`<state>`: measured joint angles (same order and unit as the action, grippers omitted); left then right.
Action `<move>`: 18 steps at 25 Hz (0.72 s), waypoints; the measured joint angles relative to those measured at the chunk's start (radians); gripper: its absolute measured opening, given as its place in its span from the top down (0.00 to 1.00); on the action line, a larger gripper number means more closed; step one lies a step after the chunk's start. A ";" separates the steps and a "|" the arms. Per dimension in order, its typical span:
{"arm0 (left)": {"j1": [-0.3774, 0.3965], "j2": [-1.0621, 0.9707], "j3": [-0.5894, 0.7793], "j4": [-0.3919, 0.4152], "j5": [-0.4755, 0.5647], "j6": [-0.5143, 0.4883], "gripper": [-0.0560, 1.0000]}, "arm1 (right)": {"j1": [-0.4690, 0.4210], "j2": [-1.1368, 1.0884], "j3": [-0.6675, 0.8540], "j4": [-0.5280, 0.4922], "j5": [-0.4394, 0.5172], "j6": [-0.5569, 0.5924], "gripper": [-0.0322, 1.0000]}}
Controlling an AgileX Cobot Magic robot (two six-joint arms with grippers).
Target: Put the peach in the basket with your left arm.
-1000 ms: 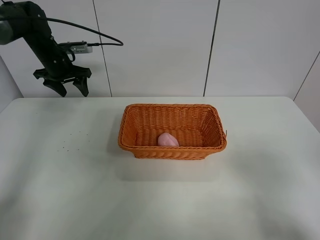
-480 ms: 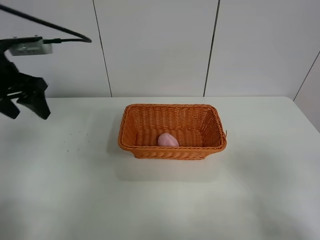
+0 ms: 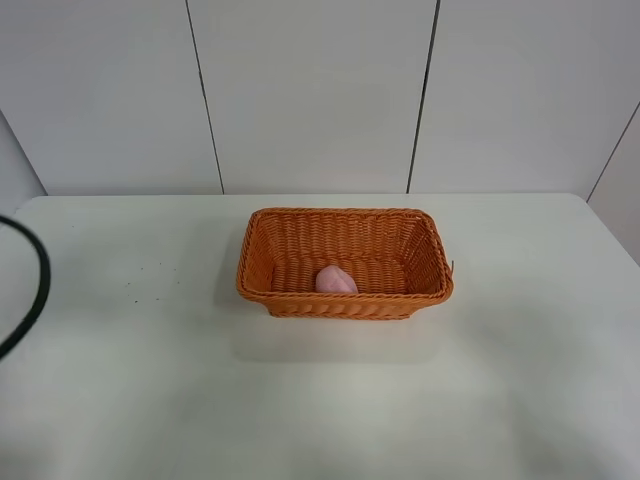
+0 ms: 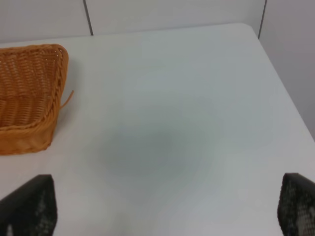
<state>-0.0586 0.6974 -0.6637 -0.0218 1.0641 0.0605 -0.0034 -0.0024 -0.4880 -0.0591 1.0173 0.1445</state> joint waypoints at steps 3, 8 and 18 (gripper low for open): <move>0.000 -0.140 0.107 0.000 -0.013 -0.001 0.18 | 0.000 0.000 0.000 0.000 0.000 0.000 0.30; 0.000 -0.323 0.165 0.001 -0.009 -0.002 0.18 | 0.000 0.000 0.000 0.000 0.000 0.000 0.30; 0.000 -0.632 0.170 0.001 -0.009 -0.005 0.18 | 0.000 0.000 0.000 0.000 0.000 0.000 0.30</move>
<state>-0.0586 0.0656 -0.4937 -0.0206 1.0556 0.0550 -0.0034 -0.0024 -0.4880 -0.0591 1.0173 0.1445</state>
